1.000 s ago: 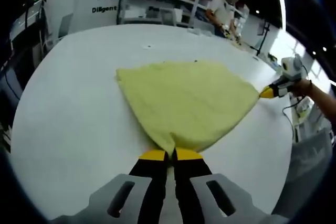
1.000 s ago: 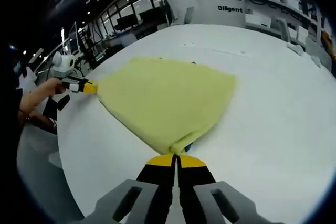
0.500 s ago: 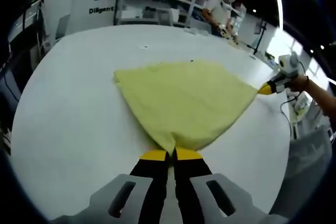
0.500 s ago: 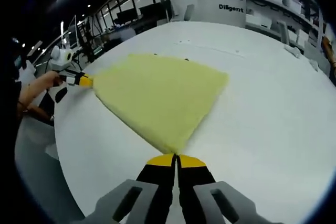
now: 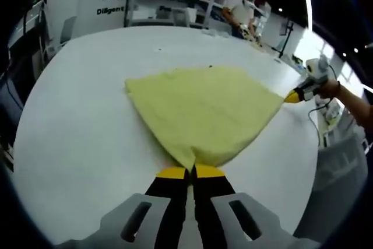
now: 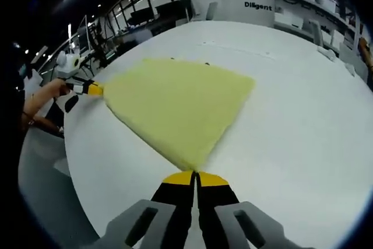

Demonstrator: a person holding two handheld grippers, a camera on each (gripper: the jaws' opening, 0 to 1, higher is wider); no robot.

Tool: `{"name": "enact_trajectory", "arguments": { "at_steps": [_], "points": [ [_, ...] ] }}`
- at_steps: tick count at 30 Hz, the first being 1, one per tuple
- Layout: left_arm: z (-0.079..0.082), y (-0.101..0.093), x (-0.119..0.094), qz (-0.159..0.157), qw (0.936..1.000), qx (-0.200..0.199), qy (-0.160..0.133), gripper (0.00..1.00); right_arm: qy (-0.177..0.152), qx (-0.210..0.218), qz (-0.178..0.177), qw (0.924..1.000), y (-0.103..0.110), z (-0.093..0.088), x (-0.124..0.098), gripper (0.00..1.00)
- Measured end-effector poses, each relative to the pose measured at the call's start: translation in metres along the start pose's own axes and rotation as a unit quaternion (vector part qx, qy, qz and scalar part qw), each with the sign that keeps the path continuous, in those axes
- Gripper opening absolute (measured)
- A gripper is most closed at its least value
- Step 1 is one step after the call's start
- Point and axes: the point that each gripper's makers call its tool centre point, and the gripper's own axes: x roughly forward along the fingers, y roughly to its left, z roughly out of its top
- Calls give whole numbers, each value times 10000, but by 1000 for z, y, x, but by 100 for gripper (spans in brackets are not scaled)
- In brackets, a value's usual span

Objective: Fold the garment on the visible template until the final outline fits inside the template.

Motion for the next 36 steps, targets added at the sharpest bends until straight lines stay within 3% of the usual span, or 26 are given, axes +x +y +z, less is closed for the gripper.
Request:
{"name": "enact_trajectory", "arguments": {
  "at_steps": [15,24,27,29,31,34,36],
  "points": [
    [-17,-2,-12,-34,9999,-130,-13,0,73,-43,93,9999,19,-13,-6,0],
    [-18,-3,-12,14,10000,-55,28,0,98,-123,36,9999,14,-14,-3,0],
    [-19,1,-13,122,9999,-36,35,4,12,36,-48,10000,13,-10,-3,0],
    [-17,2,-15,150,9999,-29,-46,12,-9,66,-23,10000,14,-8,-5,0],
    [-14,1,-18,95,9998,-148,-111,25,-165,339,-70,9993,15,-2,-7,12],
    [-7,-2,-27,161,9994,-154,-282,37,-330,463,-19,9984,22,6,-12,38],
    [-4,-3,-33,237,9990,-152,-333,46,-432,433,-36,9981,25,11,-16,46]
  ]
}}
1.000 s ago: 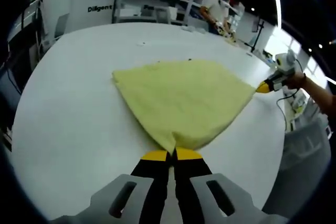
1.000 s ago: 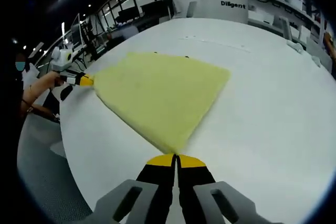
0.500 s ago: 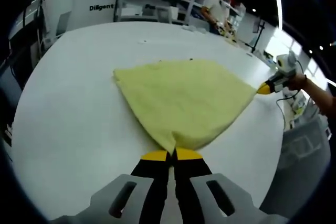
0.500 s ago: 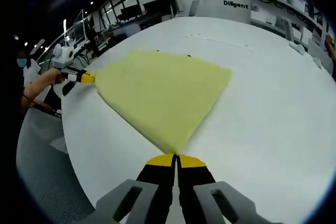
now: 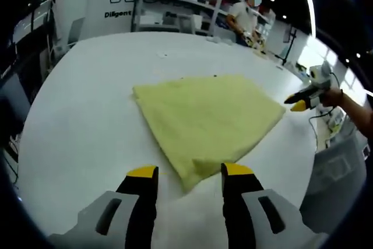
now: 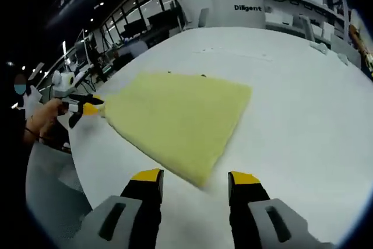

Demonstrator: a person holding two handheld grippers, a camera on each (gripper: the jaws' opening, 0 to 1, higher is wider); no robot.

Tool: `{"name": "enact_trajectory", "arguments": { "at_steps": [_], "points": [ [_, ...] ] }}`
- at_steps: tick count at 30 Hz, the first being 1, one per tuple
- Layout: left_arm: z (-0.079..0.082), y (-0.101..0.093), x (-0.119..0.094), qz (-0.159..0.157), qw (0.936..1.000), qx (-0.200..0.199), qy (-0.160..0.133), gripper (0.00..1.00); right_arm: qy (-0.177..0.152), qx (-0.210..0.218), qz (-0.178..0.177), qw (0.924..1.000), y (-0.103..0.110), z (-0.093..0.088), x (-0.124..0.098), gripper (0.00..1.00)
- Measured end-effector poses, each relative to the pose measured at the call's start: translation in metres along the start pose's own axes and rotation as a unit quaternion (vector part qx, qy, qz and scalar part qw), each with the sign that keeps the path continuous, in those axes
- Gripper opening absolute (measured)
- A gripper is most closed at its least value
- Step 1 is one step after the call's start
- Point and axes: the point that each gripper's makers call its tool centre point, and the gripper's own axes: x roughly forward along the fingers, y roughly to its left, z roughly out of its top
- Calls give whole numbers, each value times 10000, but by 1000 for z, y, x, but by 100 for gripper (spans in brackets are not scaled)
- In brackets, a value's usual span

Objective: Fold the garment on the visible template until the final outline fits inside the template.

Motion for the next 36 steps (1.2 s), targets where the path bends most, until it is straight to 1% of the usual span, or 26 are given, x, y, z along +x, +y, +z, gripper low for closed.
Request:
{"name": "enact_trajectory", "arguments": {
  "at_steps": [1,2,3,4,5,8,11,13,15,19,23,24,27,29,31,34,36],
  "points": [
    [1,0,-4,78,10000,9,15,52,-34,-2,-11,10000,1,2,-2,49],
    [4,-1,-9,183,9997,185,-4,56,-68,2,-16,10000,5,4,-5,51],
    [4,-1,-11,226,9995,224,-13,60,-102,3,-11,9999,8,5,-7,54],
    [6,-6,-16,253,9995,207,-21,65,-142,4,-20,9999,11,7,-11,58],
    [6,-9,-19,241,9995,198,-34,69,-183,-12,-18,9998,14,9,-13,62],
    [5,-18,-26,164,9998,92,-43,75,-264,-31,-26,9996,23,12,-23,72],
    [2,-28,-34,164,9999,31,-15,83,-342,-59,-46,9994,31,14,-31,81],
    [4,-33,-39,180,9998,-24,-81,89,-388,-63,-70,9992,36,15,-36,87],
    [5,-39,-47,196,9997,-68,-125,92,-407,-100,-64,9991,47,14,-43,90],
    [4,-48,-57,248,9996,92,-118,99,-463,-84,-103,9988,58,14,-54,99],
    [8,-56,-69,376,9987,212,-274,99,-500,-124,-81,9986,70,12,-61,99],
    [7,-60,-70,347,9987,283,-257,99,-469,-197,-69,9987,74,10,-63,99],
    [1,-68,-77,365,9985,341,-208,99,-482,-241,-43,9985,80,7,-67,99],
    [0,-71,-79,346,9987,252,-267,99,-513,-235,-63,9984,83,5,-71,99],
    [-5,-75,-79,258,9992,220,-211,99,-531,-203,-55,9984,86,4,-73,99],
    [-8,-77,-82,292,9992,200,-206,99,-527,-226,-37,9983,94,1,-77,99],
    [-9,-78,-84,303,9992,169,-207,99,-594,-266,-35,9979,97,2,-80,99]
  ]
}}
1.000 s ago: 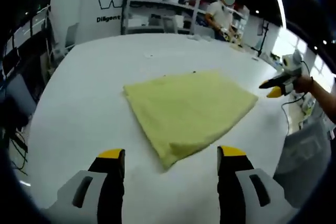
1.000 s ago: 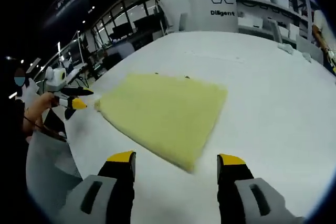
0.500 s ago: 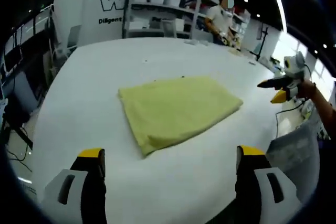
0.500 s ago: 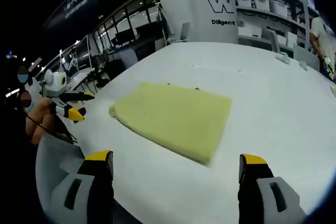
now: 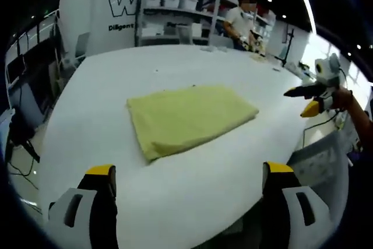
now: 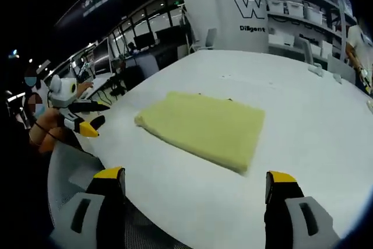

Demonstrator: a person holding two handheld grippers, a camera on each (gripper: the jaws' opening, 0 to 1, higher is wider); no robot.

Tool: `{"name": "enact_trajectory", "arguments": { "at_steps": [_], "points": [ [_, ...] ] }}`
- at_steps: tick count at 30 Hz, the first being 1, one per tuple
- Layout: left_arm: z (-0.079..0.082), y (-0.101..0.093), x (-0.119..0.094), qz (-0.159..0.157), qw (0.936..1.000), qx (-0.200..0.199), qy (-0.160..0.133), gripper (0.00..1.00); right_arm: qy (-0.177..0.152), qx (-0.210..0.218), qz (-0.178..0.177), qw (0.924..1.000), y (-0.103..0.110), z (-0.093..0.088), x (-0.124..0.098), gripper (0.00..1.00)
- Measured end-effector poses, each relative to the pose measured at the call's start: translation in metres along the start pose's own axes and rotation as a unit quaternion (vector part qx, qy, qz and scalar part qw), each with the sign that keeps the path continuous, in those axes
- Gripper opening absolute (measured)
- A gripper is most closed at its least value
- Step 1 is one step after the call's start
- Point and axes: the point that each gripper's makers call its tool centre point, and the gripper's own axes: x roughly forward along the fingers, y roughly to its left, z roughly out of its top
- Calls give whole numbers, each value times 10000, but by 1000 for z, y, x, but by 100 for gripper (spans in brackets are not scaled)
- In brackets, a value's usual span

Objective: Fold the garment on the visible template until the final outline fits inside the template.

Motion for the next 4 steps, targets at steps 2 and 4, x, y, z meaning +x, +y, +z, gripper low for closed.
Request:
{"name": "enact_trajectory", "arguments": {
  "at_steps": [2,4],
  "points": [
    [-1,-2,-2,-7,10000,2,26,99,-47,28,30,10000,3,1,-2,99],
    [-1,-3,-5,-1,10000,0,23,99,-56,15,36,10000,6,1,-3,99]
  ]
}}
